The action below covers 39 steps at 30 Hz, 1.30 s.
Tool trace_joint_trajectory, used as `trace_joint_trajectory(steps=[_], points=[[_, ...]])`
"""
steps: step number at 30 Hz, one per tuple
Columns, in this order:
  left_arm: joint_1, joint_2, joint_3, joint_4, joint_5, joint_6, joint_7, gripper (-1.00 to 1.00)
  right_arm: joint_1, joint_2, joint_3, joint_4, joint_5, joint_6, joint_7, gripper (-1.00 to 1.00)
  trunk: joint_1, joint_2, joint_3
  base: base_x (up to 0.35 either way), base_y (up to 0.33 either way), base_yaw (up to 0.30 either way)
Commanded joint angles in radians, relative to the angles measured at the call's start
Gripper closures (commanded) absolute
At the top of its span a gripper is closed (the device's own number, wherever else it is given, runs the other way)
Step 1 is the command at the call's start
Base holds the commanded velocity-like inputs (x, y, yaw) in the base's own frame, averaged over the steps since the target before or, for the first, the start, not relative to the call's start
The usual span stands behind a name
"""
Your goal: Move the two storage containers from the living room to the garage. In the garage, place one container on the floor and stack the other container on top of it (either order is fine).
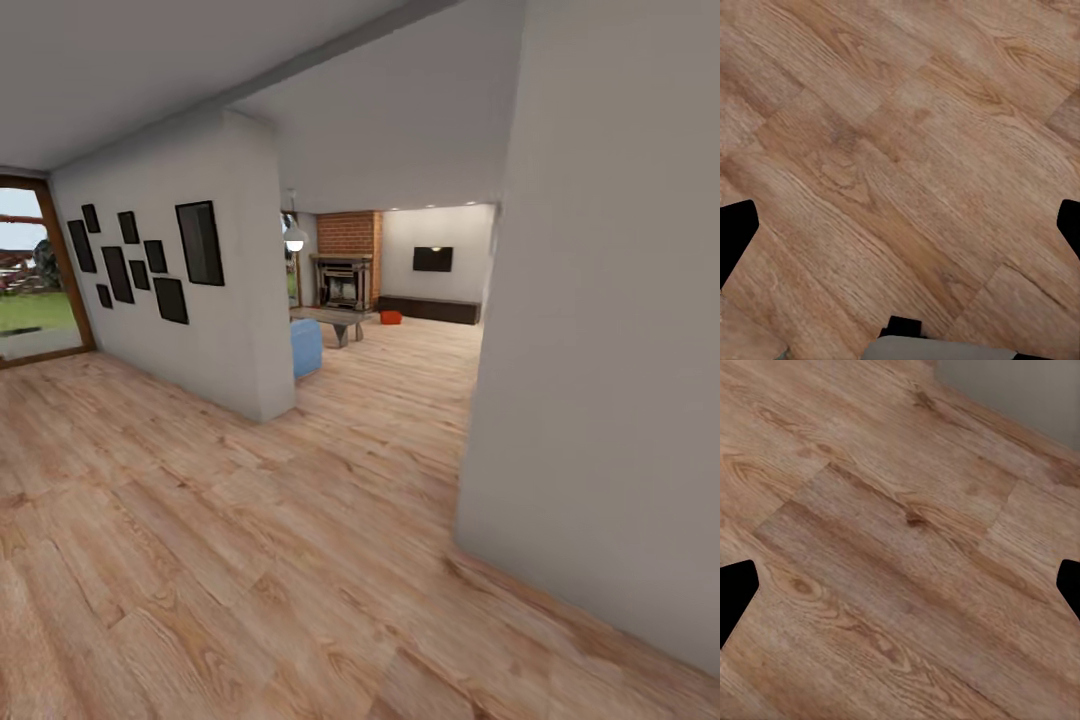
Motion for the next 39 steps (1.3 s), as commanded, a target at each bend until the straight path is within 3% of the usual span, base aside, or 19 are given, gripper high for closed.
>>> trace_joint_trajectory(steps=[1, 39], points=[[-0.001, 0.0, -0.003, 0.001, 0.006, -0.003, 0.0, -1.0, 0.001, 0.0, 0.001, -0.002, 0.002, -0.001, -0.003, -1.0, 0.001, -0.001, -0.001, 0.325, 0.0, 0.203], [-0.001, 0.0, -0.003, 0.001, 0.006, -0.003, 0.0, -1.0, 0.001, 0.0, 0.003, -0.002, 0.002, -0.002, -0.002, -1.0, 0.001, -0.001, -0.001, 0.325, 0.006, 0.015]])
